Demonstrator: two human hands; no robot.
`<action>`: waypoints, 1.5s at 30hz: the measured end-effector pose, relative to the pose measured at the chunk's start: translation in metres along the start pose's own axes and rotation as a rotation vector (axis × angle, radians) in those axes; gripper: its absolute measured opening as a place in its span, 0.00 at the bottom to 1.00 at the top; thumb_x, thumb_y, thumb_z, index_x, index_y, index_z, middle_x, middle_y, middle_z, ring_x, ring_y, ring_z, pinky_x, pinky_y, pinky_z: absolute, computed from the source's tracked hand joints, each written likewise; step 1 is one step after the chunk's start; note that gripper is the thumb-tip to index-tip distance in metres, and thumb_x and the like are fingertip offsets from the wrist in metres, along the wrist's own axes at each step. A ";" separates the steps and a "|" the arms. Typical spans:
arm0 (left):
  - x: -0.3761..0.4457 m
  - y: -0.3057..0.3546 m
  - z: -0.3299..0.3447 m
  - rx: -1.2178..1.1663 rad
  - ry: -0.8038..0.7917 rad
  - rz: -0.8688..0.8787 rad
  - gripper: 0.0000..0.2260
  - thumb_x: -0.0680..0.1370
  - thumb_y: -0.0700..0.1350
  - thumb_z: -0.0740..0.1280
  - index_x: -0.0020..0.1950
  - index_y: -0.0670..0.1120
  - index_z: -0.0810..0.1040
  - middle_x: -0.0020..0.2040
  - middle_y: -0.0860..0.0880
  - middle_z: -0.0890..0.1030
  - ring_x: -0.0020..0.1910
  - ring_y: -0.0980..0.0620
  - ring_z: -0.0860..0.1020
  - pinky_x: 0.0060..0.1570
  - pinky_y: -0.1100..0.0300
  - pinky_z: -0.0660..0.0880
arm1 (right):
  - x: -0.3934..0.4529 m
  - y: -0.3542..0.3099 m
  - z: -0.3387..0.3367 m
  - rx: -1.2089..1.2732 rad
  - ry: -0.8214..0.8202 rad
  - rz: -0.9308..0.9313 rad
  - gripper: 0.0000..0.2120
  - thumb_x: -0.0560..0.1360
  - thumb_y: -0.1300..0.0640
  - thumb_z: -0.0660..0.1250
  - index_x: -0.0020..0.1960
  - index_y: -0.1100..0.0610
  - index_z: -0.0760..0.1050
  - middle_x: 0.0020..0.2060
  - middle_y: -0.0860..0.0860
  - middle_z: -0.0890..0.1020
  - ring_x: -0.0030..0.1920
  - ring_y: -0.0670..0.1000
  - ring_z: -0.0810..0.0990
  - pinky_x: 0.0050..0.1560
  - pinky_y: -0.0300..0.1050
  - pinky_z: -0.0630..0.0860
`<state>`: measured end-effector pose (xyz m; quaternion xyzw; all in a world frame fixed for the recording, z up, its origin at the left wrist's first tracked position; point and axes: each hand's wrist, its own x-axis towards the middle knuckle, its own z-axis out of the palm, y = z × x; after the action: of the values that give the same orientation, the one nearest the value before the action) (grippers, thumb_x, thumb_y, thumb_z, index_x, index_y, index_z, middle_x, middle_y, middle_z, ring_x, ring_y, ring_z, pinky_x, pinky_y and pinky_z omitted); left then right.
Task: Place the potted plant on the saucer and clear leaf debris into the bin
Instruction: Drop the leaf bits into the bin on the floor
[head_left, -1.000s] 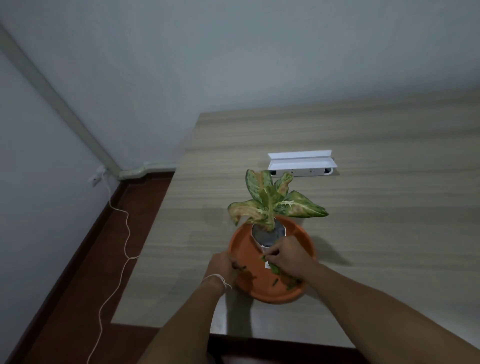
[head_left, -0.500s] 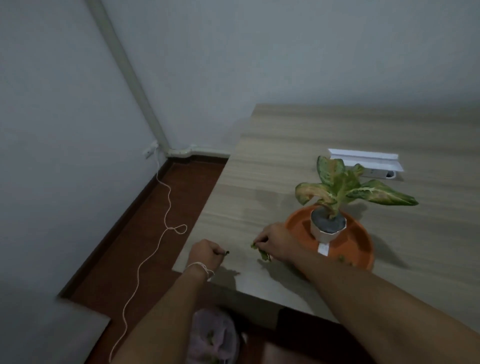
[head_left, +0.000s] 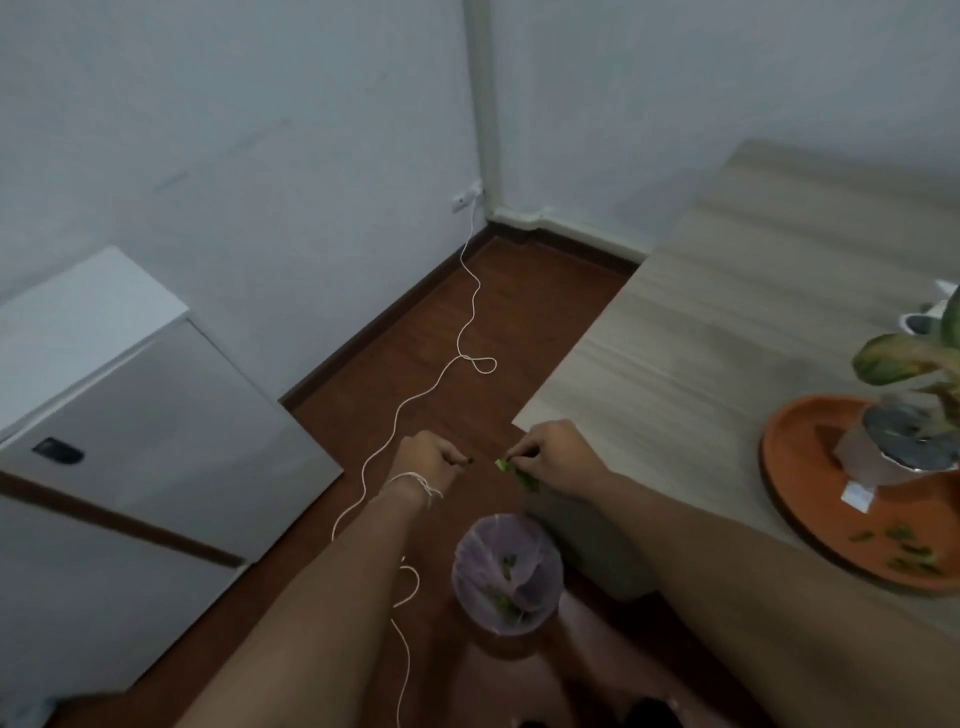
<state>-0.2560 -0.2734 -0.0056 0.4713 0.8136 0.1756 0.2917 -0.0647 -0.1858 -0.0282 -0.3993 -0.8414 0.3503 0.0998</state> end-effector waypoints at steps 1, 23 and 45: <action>-0.002 -0.005 0.006 -0.024 -0.002 -0.025 0.05 0.68 0.41 0.74 0.42 0.48 0.87 0.43 0.49 0.87 0.44 0.53 0.83 0.50 0.67 0.76 | 0.002 0.002 0.008 0.007 -0.012 0.019 0.05 0.73 0.59 0.73 0.48 0.57 0.87 0.43 0.52 0.88 0.39 0.43 0.79 0.41 0.30 0.70; 0.012 -0.088 0.115 -0.140 -0.083 -0.241 0.10 0.71 0.43 0.72 0.51 0.45 0.85 0.49 0.44 0.87 0.51 0.47 0.84 0.53 0.57 0.79 | 0.018 0.060 0.122 0.055 -0.201 0.144 0.12 0.76 0.58 0.70 0.34 0.50 0.77 0.31 0.45 0.79 0.30 0.41 0.75 0.33 0.33 0.67; 0.011 -0.075 0.117 -0.029 -0.165 -0.158 0.18 0.81 0.44 0.57 0.68 0.40 0.73 0.66 0.38 0.77 0.67 0.38 0.74 0.68 0.51 0.69 | -0.004 0.076 0.110 0.129 -0.154 0.239 0.12 0.76 0.55 0.65 0.55 0.55 0.84 0.53 0.50 0.86 0.53 0.49 0.83 0.54 0.41 0.77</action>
<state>-0.2353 -0.2993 -0.1411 0.4145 0.8188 0.1245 0.3771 -0.0649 -0.2116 -0.1592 -0.4610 -0.7690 0.4425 0.0178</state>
